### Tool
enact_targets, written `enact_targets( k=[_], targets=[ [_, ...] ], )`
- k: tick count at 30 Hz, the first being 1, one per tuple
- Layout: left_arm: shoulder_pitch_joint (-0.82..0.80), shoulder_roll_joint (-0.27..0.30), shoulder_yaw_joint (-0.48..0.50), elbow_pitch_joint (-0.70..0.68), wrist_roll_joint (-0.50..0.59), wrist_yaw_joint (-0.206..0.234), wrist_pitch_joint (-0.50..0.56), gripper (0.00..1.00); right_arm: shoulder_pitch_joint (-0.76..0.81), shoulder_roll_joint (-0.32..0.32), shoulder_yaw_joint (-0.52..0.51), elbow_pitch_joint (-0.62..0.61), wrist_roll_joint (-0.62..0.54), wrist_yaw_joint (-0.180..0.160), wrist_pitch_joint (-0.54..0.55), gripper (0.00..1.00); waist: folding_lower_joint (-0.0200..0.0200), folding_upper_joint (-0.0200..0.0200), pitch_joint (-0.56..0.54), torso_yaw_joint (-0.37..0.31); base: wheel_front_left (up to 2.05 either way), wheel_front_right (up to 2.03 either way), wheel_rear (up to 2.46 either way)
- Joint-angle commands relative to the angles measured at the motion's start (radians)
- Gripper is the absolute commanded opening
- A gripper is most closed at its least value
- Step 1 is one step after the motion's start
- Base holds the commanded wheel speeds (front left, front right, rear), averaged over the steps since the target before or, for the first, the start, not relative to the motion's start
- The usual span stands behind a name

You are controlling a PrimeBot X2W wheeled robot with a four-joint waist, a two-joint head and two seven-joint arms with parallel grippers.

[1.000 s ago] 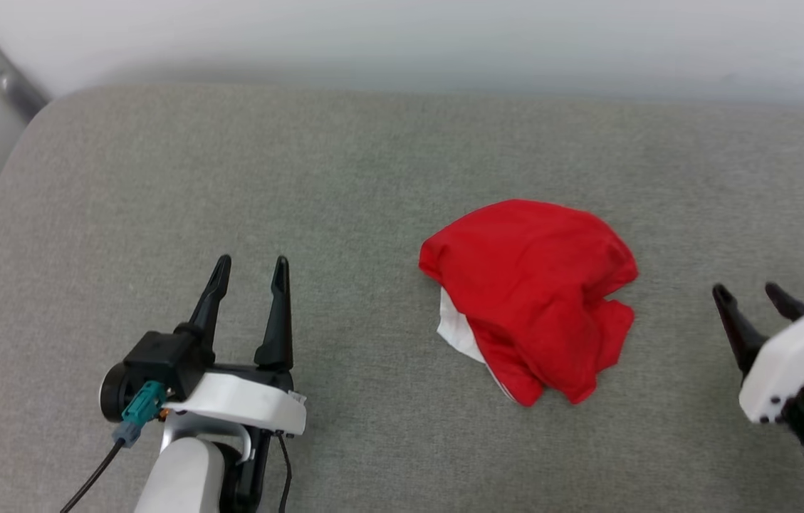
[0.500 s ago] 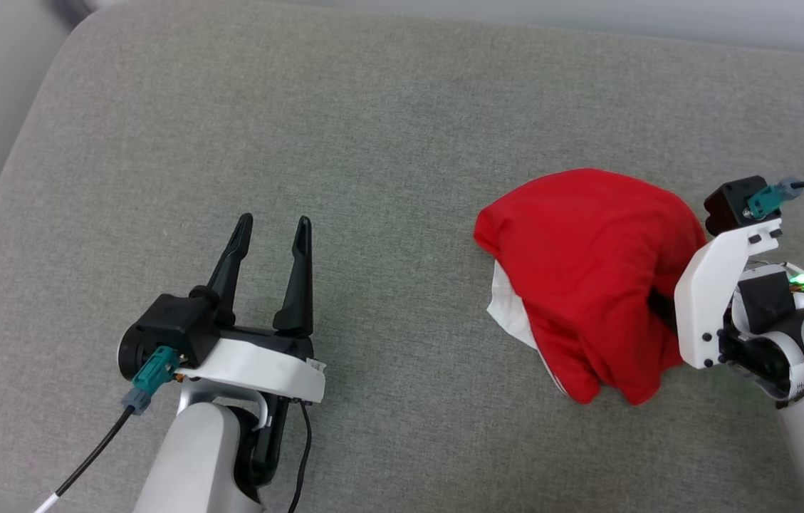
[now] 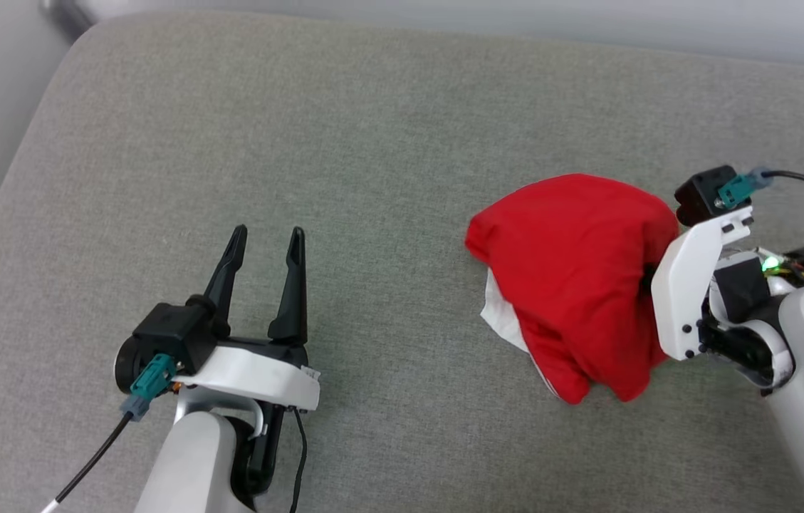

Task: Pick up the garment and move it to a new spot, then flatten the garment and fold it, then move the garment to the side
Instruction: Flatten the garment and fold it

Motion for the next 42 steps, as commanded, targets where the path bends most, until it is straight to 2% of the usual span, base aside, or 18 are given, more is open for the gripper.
enact_targets(
  k=[1,5,9,12,14,17,21,23,27,28,29,30,31,32,34,42],
  targets=[
    [0.014,0.000,0.007,0.002,0.009,0.001,-0.002,1.00,-0.025,-0.013,-0.001,-0.033,-0.001,0.000,-0.017,0.00,-0.0001,0.0000,-0.031,-0.024,0.00,0.00,0.00],
    [0.038,0.000,0.020,0.006,0.027,0.000,-0.002,1.00,0.004,-0.045,-0.030,-0.144,-0.015,0.000,-0.039,0.00,-0.0001,0.0000,-0.075,-0.057,0.00,0.00,0.00],
    [0.066,0.002,0.039,0.011,0.035,0.007,-0.002,1.00,0.097,-0.065,-0.115,-0.273,-0.049,0.000,-0.026,0.00,-0.0001,0.0000,-0.117,-0.096,0.00,0.00,0.00],
    [0.089,0.005,0.050,0.014,0.038,0.008,-0.002,1.00,0.217,-0.044,-0.218,-0.376,-0.084,0.000,-0.001,0.00,-0.0001,0.0000,-0.142,-0.122,0.00,0.00,0.00],
    [0.094,0.006,0.052,0.016,0.038,0.007,-0.002,1.00,0.268,-0.034,-0.255,-0.401,-0.098,0.000,0.009,0.00,-0.0001,0.0000,-0.150,-0.128,0.00,0.00,0.00],
    [0.112,0.010,0.057,0.022,0.038,0.004,-0.002,1.00,0.437,0.035,-0.374,-0.472,-0.128,0.000,0.035,0.00,-0.0001,0.0000,-0.171,-0.143,0.00,0.00,0.00],
    [0.127,0.014,0.059,0.028,0.037,0.001,-0.002,1.00,0.660,0.152,-0.490,-0.492,-0.152,0.000,0.052,0.00,-0.0001,0.0000,-0.188,-0.151,0.00,0.00,0.00],
    [0.130,0.019,0.060,0.033,0.038,0.002,-0.002,1.00,0.742,0.211,-0.521,-0.473,-0.153,0.000,0.045,0.00,-0.0001,0.0000,-0.195,-0.150,0.00,0.00,0.00],
    [0.137,0.024,0.062,0.046,0.034,0.005,-0.002,1.00,0.837,0.268,-0.534,-0.388,-0.136,0.000,0.017,0.00,-0.0001,0.0000,-0.210,-0.148,0.00,0.00,0.00],
    [0.139,0.026,0.064,0.049,0.032,0.007,-0.002,1.00,0.841,0.276,-0.529,-0.370,-0.127,0.000,-0.003,0.14,-0.0001,0.0000,-0.215,-0.150,0.00,0.00,0.00],
    [0.143,0.027,0.064,0.051,0.032,0.010,-0.001,1.00,0.841,0.279,-0.523,-0.357,-0.131,0.000,-0.034,0.49,-0.0001,0.0000,-0.220,-0.150,0.00,0.00,0.00],
    [0.147,0.029,0.065,0.053,0.032,0.012,0.001,1.00,0.837,0.283,-0.516,-0.346,-0.131,0.000,-0.070,1.00,-0.0001,0.0000,-0.225,-0.151,0.00,0.00,0.00],
    [0.150,0.031,0.066,0.054,0.030,0.013,0.001,1.00,0.827,0.285,-0.511,-0.344,-0.128,0.000,-0.109,1.00,-0.0001,0.0000,-0.230,-0.152,0.00,0.00,0.00],
    [0.156,0.036,0.068,0.057,0.028,0.016,0.005,1.00,0.807,0.284,-0.506,-0.348,-0.142,0.000,-0.205,1.00,-0.0001,0.0000,-0.242,-0.155,0.00,0.00,0.00],
    [0.166,0.040,0.067,0.057,0.025,0.016,0.010,1.00,0.795,0.282,-0.503,-0.358,-0.155,0.000,-0.296,1.00,-0.0001,0.0000,-0.253,-0.156,0.00,0.00,0.00],
    [0.189,0.047,0.059,0.055,0.024,0.029,0.029,1.00,0.719,0.232,-0.474,-0.340,-0.201,0.000,-0.577,1.00,-0.0001,0.0000,-0.290,-0.153,0.00,0.00,0.00]
  ],
)
